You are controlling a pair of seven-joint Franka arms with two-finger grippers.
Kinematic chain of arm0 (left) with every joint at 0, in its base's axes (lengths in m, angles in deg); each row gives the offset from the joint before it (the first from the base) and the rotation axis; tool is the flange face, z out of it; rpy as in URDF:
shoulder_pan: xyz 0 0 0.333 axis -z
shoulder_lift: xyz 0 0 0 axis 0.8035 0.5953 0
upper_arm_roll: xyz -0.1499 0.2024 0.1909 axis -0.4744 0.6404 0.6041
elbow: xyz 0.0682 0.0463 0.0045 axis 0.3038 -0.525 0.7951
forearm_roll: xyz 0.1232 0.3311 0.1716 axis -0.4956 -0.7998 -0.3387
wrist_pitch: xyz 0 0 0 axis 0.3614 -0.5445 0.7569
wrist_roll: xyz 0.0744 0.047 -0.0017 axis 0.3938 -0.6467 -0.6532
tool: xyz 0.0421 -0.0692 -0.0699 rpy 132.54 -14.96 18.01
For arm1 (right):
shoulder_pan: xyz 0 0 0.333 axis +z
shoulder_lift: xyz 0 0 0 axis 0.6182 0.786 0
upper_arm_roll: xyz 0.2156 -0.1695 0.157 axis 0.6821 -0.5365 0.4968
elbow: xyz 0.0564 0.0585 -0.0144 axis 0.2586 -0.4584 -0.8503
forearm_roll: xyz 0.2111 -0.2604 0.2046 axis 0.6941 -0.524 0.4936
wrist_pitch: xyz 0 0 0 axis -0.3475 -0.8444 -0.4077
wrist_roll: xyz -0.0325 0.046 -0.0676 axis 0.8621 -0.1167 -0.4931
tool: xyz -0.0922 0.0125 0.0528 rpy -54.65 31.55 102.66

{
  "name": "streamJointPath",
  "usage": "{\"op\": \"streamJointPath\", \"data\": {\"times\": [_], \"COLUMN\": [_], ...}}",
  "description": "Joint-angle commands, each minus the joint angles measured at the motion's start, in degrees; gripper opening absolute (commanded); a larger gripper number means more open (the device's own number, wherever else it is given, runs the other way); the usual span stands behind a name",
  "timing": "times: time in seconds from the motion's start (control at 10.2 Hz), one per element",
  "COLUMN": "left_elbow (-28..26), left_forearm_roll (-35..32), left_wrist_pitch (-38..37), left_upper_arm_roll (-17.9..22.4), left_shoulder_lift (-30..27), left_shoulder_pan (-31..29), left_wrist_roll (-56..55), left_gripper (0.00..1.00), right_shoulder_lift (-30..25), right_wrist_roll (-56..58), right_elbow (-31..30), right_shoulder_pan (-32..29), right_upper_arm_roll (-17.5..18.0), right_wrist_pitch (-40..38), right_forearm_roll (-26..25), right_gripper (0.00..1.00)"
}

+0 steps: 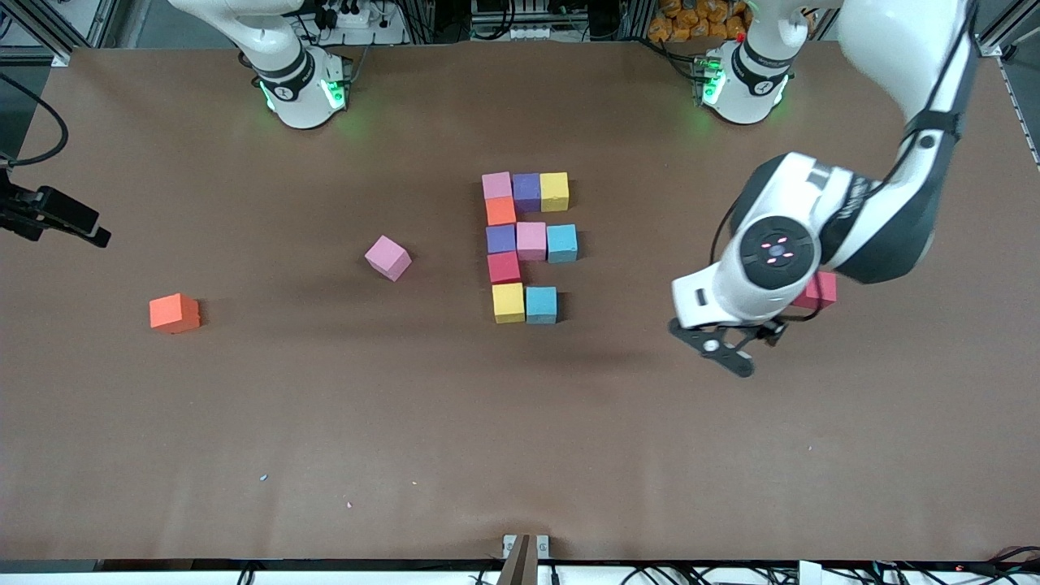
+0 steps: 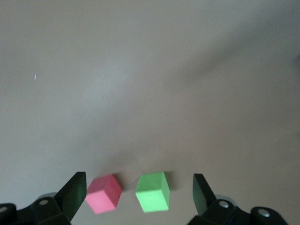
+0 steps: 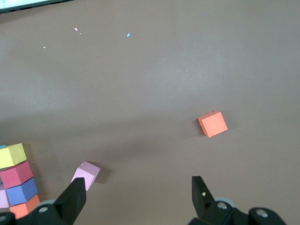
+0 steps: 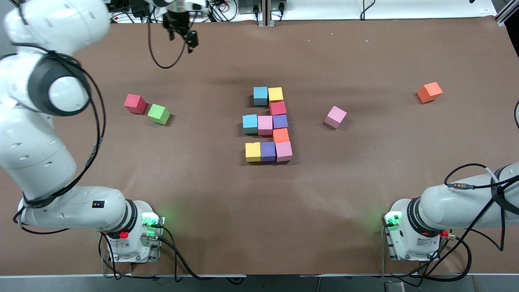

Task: Arrange 11 blocks into digit 3
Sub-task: 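Move the left gripper over the green cube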

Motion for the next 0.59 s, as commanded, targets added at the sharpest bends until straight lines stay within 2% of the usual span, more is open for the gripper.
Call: {"op": "streamJointPath", "data": {"times": [0.0, 0.29, 0.49], "left_elbow": [-20.2, -33.2, -40.7], "left_forearm_roll": [5.2, 6.2, 7.7], "left_wrist_pitch": [12.3, 22.6, 31.7], "left_upper_arm_roll": [-0.4, -0.5, -1.2], "left_shoulder_lift": [-12.8, -18.3, -18.6], "left_shoulder_pan": [-8.7, -18.2, -19.4], "left_wrist_roll": [-2.6, -4.7, -5.8], "left_gripper": [1.0, 1.0, 1.0], "right_shoulder_lift": [-0.1, -0.1, -0.1], "right_wrist_roll": [-0.6, -0.6, -0.6], "right_elbow": [0.3, 0.3, 0.3], "right_shoulder_pan": [0.0, 0.0, 0.0], "right_upper_arm_roll": [0.0, 0.0, 0.0], "right_wrist_pitch": [-0.4, -0.4, -0.4], "right_forearm_roll": [0.6, 0.6, 0.5], "right_gripper": [1.0, 1.0, 1.0]}}
